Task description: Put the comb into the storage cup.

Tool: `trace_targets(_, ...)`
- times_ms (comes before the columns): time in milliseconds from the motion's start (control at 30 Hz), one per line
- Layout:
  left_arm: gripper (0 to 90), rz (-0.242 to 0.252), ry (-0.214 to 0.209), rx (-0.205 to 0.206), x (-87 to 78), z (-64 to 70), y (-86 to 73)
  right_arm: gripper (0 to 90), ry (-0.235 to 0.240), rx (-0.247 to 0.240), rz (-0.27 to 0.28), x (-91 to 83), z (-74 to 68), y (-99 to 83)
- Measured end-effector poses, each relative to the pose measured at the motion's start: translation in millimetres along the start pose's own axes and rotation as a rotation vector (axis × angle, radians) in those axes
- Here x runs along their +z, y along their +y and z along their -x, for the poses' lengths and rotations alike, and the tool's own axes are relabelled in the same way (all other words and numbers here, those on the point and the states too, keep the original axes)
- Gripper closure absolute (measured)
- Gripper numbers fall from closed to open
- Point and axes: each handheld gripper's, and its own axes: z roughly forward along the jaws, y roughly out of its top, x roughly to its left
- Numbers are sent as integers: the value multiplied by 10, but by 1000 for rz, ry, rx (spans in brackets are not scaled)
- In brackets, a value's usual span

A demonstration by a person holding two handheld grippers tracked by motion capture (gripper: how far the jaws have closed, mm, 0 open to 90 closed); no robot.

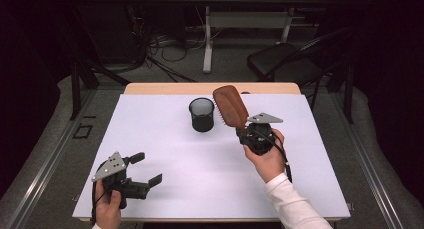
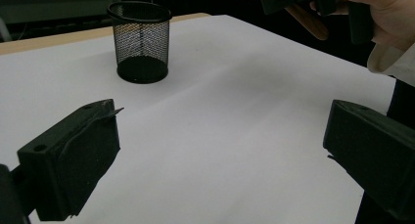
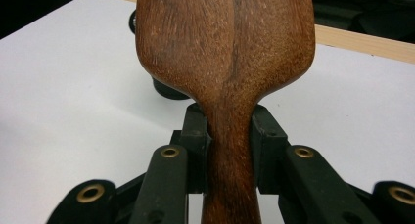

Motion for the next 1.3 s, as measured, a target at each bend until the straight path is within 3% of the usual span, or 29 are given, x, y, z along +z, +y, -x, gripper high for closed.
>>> trace_targets(367, 3, -23, -34, -19, 83, -19, 12, 717, 26, -16, 24, -35, -8, -97)
trace_targets(600, 3, -36, -7, -30, 142, -14, 15, 717, 33, -12, 53, -70, -9, -187)
trace_targets(1033, 3, -60, -24, -40, 182, -21, 37, 717, 55, -75, 86, -106, -112, -297)
trace_targets(1300, 3, -45, -33, -47, 167, -30, 49, 717, 67, -72, 100, -120, -132, -361)
